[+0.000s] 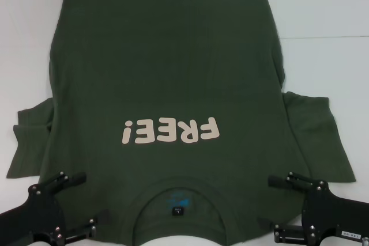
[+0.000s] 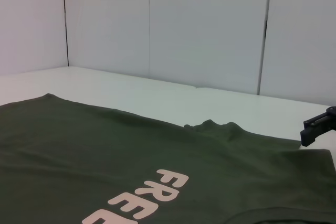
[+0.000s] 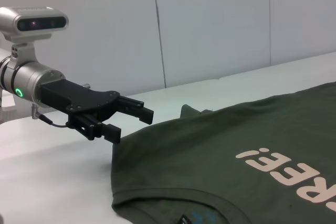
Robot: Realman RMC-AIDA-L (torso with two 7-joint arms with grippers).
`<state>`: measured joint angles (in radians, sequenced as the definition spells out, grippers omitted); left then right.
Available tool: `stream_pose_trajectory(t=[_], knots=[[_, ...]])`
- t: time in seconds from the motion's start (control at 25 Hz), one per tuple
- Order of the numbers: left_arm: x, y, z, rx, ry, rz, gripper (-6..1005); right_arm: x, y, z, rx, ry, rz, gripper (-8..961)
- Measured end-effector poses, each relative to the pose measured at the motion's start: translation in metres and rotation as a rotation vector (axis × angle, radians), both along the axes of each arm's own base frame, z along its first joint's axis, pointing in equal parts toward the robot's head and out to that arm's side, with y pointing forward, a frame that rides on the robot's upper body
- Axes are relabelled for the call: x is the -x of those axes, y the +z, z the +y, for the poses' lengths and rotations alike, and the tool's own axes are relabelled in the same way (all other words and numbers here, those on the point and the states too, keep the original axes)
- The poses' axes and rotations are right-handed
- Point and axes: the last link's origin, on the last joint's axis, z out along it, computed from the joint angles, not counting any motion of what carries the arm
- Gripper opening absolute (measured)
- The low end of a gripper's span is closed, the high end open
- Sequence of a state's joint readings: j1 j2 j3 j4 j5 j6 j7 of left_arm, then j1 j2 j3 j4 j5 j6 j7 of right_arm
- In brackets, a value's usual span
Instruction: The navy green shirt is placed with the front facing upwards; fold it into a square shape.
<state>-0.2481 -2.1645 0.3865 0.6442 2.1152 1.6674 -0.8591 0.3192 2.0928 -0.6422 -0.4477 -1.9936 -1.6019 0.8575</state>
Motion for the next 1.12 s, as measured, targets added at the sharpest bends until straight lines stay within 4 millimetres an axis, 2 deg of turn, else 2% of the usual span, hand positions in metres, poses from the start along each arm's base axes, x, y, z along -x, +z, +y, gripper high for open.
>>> stream_pose_trajectory(t=[0.48,0.6,0.72,0.92,1.12], knots=[[0.001,-0.001,-0.002,0.005,0.009,-0.004,885,-0.002,0.003,0.002,-0.032,-0.027,0.014,898],[0.001,0.005,0.003,0.002,0.083,-0.064,885,-0.002,0.003,0.003,-0.032,-0.027,0.014,898],[0.001,0.019,0.018,0.024,0.221,-0.145,885,-0.002,0.003,0.003,-0.032,-0.026,0.014,898],[0.008,0.064,0.057,0.068,0.491,-0.228,885,-0.001,0.003,0.002,-0.031,-0.025,0.017,898],[0.004,0.097,0.099,0.183,0.701,-0.121,884,-0.001,0.003,0.002,-0.028,-0.022,0.018,899]])
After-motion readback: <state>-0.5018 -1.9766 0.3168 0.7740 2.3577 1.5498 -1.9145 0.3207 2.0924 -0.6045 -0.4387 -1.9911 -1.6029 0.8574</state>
